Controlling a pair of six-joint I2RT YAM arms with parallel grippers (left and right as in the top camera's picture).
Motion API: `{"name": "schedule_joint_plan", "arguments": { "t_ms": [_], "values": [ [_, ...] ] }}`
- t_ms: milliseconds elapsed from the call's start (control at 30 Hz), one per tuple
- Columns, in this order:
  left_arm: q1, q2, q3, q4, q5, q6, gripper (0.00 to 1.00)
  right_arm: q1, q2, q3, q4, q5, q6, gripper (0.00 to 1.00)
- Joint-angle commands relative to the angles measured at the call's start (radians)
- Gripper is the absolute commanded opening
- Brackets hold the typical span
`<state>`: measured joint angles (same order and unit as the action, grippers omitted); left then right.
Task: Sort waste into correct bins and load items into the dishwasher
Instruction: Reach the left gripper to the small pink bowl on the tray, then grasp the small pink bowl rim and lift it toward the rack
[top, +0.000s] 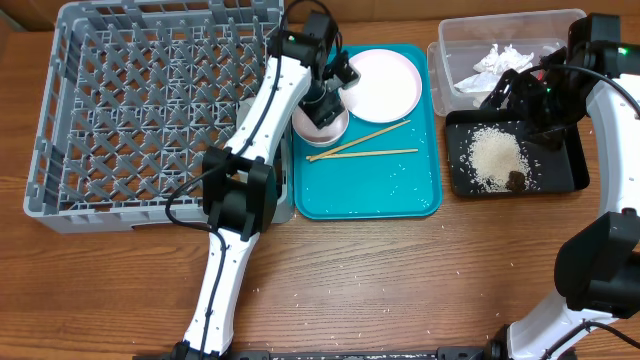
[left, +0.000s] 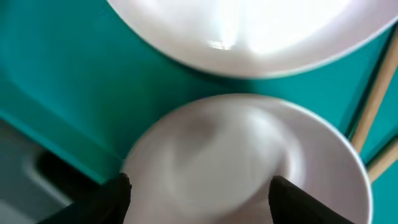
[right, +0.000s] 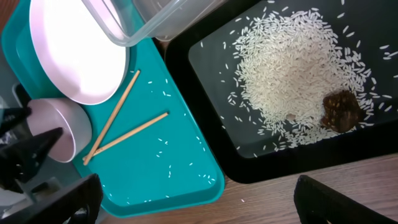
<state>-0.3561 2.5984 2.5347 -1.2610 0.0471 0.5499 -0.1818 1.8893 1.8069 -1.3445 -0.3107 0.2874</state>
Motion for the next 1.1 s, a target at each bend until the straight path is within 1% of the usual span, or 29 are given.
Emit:
{"name": "schedule_joint_plan", "arguments": {
  "t_ms": [0, 267, 367, 467, 533, 667, 867, 933, 1067],
  "values": [
    [0.004, -0.036, 0.035, 0.037, -0.021, 0.055, 0.7, -0.003, -0.032, 0.023, 0.004, -0.004, 0.0, 1.0],
    [0.015, -0.024, 0.005, 0.121, -0.019, 0.057, 0.62, -0.003, -0.032, 0.023, 0.004, -0.004, 0.0, 1.0],
    [0.016, -0.006, 0.0, 0.12, -0.013, 0.057, 0.6, -0.003, -0.032, 0.023, 0.004, -0.004, 0.0, 1.0],
    [0.014, 0.024, 0.0, 0.093, -0.001, 0.057, 0.54, -0.003, -0.032, 0.023, 0.004, -0.004, 0.0, 1.0],
    [0.015, 0.027, 0.0, 0.084, -0.002, 0.057, 0.48, -0.003, -0.032, 0.023, 0.004, -0.004, 0.0, 1.0],
    [0.015, 0.031, -0.002, 0.079, 0.022, 0.057, 0.48, -0.003, -0.032, 0.023, 0.004, -0.004, 0.0, 1.0],
    [0.015, 0.031, -0.066, 0.109, 0.032, 0.057, 0.48, -0.003, -0.032, 0.023, 0.004, -0.004, 0.0, 1.0],
    [0.015, 0.031, -0.068, 0.109, 0.032, 0.057, 0.43, -0.003, -0.032, 0.023, 0.004, -0.004, 0.0, 1.0],
    [0.015, 0.031, -0.068, 0.11, 0.032, 0.056, 0.26, -0.003, -0.032, 0.023, 0.003, -0.004, 0.0, 1.0]
  ]
}}
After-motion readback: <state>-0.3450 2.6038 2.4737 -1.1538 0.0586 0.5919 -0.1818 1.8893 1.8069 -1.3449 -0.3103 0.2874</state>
